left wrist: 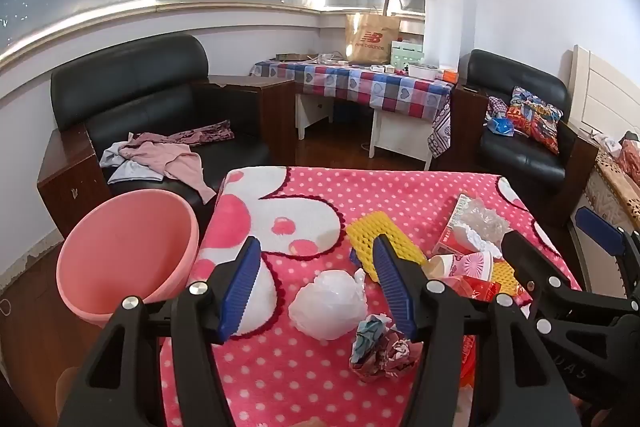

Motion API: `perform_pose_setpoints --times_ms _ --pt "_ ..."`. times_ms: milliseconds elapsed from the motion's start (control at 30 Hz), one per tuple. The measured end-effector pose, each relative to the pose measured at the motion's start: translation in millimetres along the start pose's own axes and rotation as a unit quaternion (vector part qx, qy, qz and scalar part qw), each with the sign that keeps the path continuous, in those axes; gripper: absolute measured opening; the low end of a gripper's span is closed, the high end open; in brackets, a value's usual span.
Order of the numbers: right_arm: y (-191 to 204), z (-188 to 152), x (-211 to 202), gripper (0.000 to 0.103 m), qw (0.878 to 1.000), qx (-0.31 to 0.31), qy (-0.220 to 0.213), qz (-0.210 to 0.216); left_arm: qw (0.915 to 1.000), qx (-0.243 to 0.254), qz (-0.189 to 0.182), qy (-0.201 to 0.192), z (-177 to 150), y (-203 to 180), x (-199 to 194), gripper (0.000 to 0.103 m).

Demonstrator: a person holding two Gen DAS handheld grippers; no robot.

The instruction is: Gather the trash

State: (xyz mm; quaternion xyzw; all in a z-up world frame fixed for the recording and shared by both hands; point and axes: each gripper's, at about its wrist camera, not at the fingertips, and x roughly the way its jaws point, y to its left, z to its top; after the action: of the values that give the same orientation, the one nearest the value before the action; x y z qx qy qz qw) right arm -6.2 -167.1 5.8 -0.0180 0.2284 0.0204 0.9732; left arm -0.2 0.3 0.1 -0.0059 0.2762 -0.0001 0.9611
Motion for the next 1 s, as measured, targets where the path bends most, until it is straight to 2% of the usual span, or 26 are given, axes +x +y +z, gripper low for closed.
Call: perform_pose_setpoints --times_ms 1000 --pt "-1.7 -1.2 -1.2 0.099 1.0 0.004 0.001 0.002 1.0 -0.001 -0.001 0.003 -1.7 -1.8 -2.7 0.058"
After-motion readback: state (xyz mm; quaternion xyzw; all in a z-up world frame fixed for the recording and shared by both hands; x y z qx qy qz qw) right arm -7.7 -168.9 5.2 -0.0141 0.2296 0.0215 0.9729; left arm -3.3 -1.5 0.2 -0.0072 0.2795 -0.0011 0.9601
